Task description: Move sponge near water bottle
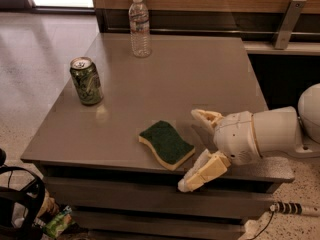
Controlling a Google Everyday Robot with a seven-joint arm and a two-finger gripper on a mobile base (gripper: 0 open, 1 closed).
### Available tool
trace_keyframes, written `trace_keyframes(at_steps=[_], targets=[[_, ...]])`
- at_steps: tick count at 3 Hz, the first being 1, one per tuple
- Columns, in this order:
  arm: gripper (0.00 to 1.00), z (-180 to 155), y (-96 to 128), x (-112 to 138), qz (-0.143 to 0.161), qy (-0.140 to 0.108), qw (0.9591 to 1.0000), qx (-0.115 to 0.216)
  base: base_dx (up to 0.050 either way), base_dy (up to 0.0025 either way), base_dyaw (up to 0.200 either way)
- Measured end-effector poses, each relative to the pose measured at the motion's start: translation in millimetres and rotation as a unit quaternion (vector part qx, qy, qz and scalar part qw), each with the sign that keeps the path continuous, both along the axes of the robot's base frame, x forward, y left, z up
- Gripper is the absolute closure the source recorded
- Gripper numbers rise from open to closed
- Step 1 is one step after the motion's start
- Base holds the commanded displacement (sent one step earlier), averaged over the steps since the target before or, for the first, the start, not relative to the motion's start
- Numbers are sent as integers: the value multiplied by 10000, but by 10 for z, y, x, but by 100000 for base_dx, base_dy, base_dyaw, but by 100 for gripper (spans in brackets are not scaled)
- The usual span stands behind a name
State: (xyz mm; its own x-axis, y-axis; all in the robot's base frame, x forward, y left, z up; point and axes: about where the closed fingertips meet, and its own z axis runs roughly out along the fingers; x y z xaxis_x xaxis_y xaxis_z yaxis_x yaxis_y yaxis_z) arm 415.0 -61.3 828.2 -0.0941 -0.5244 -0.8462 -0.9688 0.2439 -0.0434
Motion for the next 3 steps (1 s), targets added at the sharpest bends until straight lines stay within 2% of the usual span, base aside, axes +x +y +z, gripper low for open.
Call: trace_keyframes(at_steps=[1,2,3], targets=[[0,-132,-32,-44,-8,96,9998,156,0,0,0],[18,-250,-51,-70,-27,169,9995,270,0,0,0],[42,-250,-38,-77,-13,164,9995,273,0,0,0]])
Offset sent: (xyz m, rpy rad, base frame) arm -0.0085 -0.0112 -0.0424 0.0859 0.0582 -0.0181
